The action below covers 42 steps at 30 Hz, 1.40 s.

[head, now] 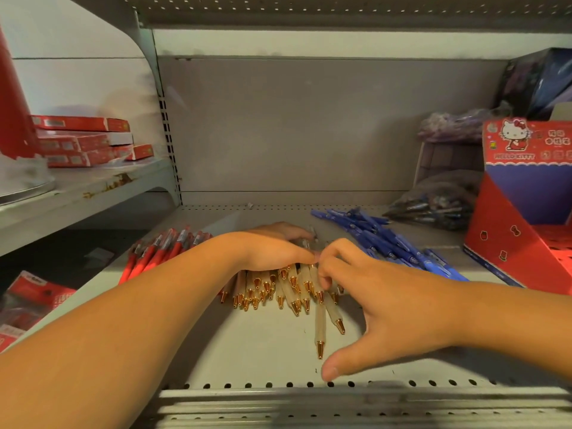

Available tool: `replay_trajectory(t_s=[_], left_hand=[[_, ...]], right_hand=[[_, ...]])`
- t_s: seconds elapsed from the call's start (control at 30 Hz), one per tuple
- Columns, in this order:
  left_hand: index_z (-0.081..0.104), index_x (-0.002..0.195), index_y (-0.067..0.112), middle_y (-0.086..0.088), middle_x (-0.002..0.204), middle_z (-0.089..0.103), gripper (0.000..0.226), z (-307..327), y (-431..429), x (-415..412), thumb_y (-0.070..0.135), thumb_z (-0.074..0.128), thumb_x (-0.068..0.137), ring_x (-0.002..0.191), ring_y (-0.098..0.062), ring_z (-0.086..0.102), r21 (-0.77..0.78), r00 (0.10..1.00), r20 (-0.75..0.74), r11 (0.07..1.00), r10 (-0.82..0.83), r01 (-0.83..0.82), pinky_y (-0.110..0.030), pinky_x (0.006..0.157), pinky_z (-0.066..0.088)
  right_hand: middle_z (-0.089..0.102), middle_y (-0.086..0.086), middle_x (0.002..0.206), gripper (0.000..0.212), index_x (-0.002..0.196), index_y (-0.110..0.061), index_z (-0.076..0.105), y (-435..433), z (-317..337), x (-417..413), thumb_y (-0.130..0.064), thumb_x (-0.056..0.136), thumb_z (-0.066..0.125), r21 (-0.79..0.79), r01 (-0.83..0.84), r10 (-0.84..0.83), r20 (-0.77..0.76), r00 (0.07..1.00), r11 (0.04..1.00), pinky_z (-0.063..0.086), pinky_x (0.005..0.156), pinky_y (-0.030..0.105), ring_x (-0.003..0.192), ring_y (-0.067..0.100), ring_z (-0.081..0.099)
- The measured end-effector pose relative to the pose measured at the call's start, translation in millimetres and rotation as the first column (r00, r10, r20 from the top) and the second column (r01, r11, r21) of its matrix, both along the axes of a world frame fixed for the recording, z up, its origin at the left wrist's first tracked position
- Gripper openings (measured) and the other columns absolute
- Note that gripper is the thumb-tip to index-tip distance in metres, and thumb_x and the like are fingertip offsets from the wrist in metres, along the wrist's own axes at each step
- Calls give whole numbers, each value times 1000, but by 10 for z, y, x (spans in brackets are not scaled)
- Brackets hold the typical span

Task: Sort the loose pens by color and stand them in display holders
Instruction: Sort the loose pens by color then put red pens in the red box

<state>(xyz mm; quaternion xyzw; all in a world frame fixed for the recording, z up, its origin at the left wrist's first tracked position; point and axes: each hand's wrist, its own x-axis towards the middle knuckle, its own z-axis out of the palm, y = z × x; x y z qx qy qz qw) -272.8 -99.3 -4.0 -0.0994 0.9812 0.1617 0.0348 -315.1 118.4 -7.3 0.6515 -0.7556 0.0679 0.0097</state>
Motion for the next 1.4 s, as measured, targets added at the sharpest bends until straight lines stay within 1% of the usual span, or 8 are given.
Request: replay_trajectory(t_s=[0.1,0.23,0.5,0.73,0.97,1.1,1.27,1.4], left_hand=[[34,149,41,6,156,35,58,0,9,-21,58,46,95,138,-19,35,4,1000,3,1000,6,-6,-32,98,29],[33,149,43,7,157,33,59,-9,-15,-16,60,47,94,139,-19,34,17,1000,-7,1000,17,-17,-33,99,29],[37,143,47,9,154,36,60,-13,-44,14,69,48,89,135,-17,37,38,999,-36,999,28,-27,-32,97,31],[39,144,44,2,152,35,61,48,9,66,67,51,88,133,-21,39,-20,997,-53,998,59,-60,-36,103,37],[35,142,42,-3,144,42,61,12,30,38,67,51,88,122,-23,48,-43,994,-19,993,107,-108,-41,101,45],[29,144,42,-2,140,46,61,-19,19,29,68,46,90,116,-22,50,-24,994,8,994,110,-110,-39,97,46],[25,146,48,-4,152,30,70,19,-9,47,71,50,85,130,-28,41,6,991,34,992,126,-126,-37,99,41],[34,141,44,-4,145,38,70,8,5,29,77,48,81,118,-24,47,62,990,-13,988,143,-142,-39,98,42]], right_hand=[[31,-22,101,72,102,-39,29,1,-52,47,-89,59,59,-3,68,-68,12,998,998,35,59,20,84,-3,44],[34,-21,98,53,100,-40,31,-24,-83,46,-75,72,59,-27,73,-72,38,997,997,38,60,22,78,4,46],[47,-23,105,42,107,-44,42,-39,-49,-160,-75,80,52,-20,23,-22,46,999,1000,51,85,29,99,2,52],[37,-32,112,66,120,-47,38,-15,-38,-312,-86,69,52,54,-55,55,-2,998,997,45,82,18,101,-3,46],[39,-26,113,54,117,-44,41,-95,-57,-359,-78,77,53,52,-40,40,6,999,998,47,90,26,105,2,47],[45,-24,113,49,118,-43,43,-115,-102,-379,-73,80,55,6,-3,3,40,999,1000,49,91,27,104,1,49],[50,-23,114,52,118,-41,47,-178,-93,-407,-67,76,65,-34,18,-13,118,993,999,48,94,24,107,-1,50],[62,-20,105,36,107,-37,62,-237,84,-507,-56,78,70,-24,1,7,344,939,1000,52,87,17,100,-4,61]])
